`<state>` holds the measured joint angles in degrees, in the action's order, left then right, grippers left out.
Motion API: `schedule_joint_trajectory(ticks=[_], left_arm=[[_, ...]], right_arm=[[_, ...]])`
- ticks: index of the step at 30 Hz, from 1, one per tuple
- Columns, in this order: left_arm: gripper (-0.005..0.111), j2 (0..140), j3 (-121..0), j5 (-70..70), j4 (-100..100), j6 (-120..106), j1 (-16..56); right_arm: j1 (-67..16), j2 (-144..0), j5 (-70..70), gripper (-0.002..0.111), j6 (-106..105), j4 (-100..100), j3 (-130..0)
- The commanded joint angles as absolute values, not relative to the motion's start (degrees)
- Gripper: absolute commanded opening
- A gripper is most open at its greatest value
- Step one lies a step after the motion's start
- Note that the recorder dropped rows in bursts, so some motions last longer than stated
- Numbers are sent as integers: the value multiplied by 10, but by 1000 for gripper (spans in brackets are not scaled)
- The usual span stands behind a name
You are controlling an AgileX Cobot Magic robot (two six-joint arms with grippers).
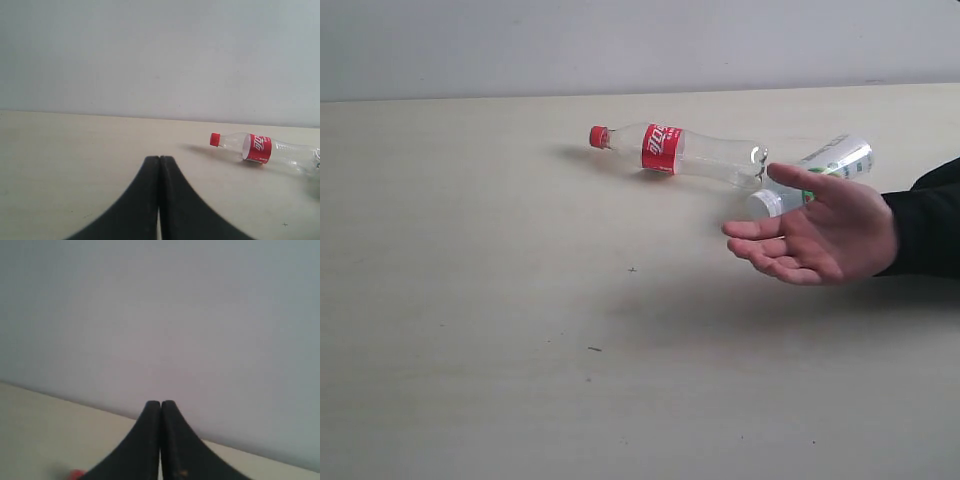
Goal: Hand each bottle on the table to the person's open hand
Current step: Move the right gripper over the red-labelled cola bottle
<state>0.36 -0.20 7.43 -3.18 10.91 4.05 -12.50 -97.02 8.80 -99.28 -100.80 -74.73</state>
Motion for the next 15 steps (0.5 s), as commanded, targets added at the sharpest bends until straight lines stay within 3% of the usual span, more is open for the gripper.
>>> schedule_joint_trajectory(ticks=[1,6,10,12,15], left_arm=[[0,0,0,72,-27,108,39],[0,0,0,72,-27,108,39],[0,0,0,72,-27,108,39],[0,0,0,72,-27,108,39],[0,0,0,72,-27,108,39]], right_arm=[[-83,-1011,350,0,-778,-885,-790],[-78,-1085,548,0,-411,-433,-942],[-114,-1118,598,0,-265,-139,-1044],[-137,-1124,591,4,-253,-62,-1065],[-166,-1141,582,19,-284,6,-1089]])
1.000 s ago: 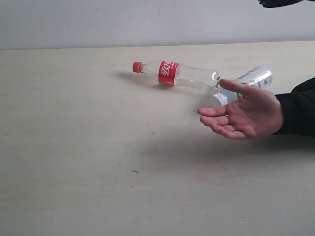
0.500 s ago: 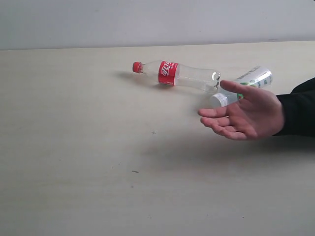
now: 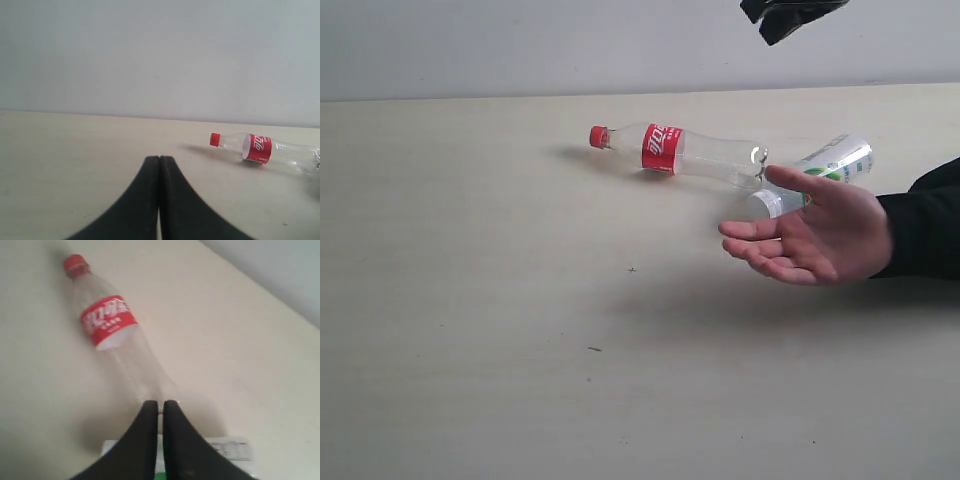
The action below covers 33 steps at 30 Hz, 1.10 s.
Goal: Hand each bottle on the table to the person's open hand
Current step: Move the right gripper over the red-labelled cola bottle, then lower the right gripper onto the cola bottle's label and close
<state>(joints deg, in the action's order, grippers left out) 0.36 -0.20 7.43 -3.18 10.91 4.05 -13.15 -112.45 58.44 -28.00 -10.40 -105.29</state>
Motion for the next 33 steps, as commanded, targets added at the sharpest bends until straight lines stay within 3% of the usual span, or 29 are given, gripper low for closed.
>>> schedule_joint_trajectory(ticks=[1,5,12,17,25,33], left_arm=[[0,0,0,72,-27,108,39],[0,0,0,72,-27,108,39],[0,0,0,72,-27,108,39],[0,0,0,72,-27,108,39],[0,0,0,72,-27,108,39],[0,0,0,72,-27,108,39]], right_arm=[[-173,-1151,582,26,-300,22,-1098],[-184,-1191,544,43,-378,79,-1119],[-184,-1213,495,46,-401,93,-1119],[-192,-1222,543,63,-515,35,-1119],[-193,-1258,585,69,-640,-122,-1119],[-193,-1280,554,69,-648,-129,-1119]])
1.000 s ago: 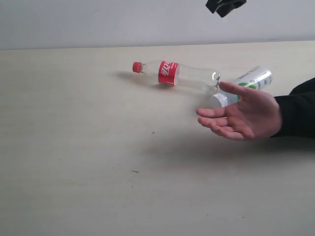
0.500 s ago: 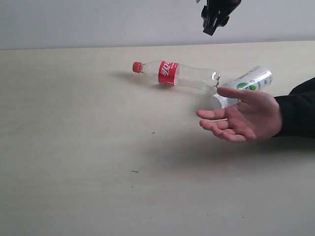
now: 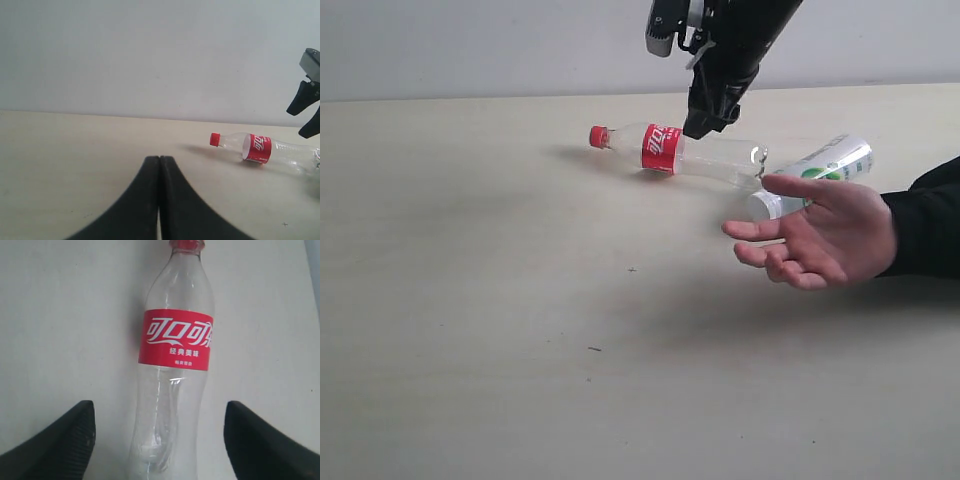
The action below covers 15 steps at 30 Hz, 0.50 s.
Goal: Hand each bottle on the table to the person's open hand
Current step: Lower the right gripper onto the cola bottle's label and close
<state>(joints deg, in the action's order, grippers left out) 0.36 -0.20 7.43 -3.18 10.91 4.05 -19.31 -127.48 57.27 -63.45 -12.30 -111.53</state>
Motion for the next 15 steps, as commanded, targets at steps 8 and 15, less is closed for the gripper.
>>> schedule_joint_trajectory(ticks=[8,15], left_arm=[[0,0,0,72,-27,108,39],[0,0,0,72,-27,108,39]], right_arm=[[-217,-1312,508,74,-676,-122,-1119],[-232,-1333,468,74,-652,-114,-1119]])
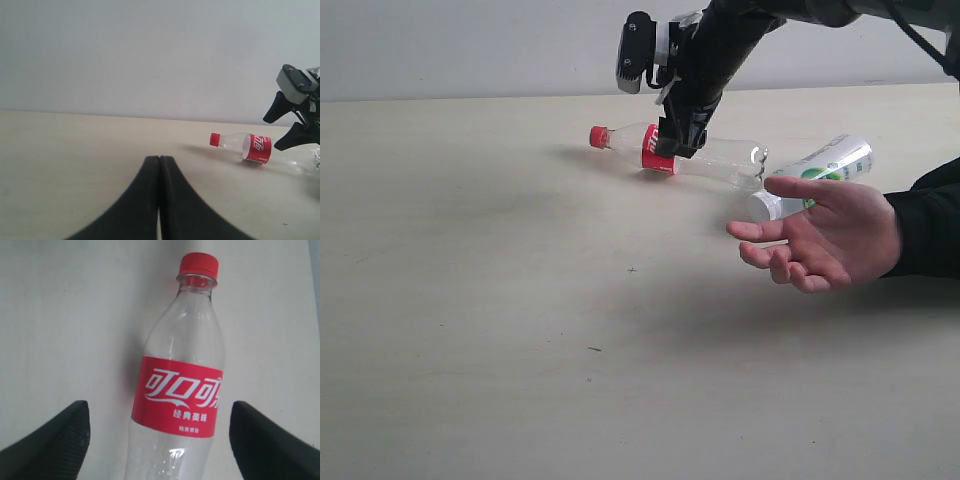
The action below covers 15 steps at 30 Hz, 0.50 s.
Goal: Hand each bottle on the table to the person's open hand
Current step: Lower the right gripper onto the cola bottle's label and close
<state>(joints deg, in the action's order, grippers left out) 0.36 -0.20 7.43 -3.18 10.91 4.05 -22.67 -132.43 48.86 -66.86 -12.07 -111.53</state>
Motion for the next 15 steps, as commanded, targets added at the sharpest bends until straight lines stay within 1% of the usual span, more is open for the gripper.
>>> schedule_joint_trajectory(ticks=[1,15], left_arm=[[0,0,0,72,-27,108,39],[0,0,0,72,-27,108,39]], right_arm=[[-232,-1335,462,74,-640,-107,-1119],[-228,-1360,421,74,-502,0,-1119]])
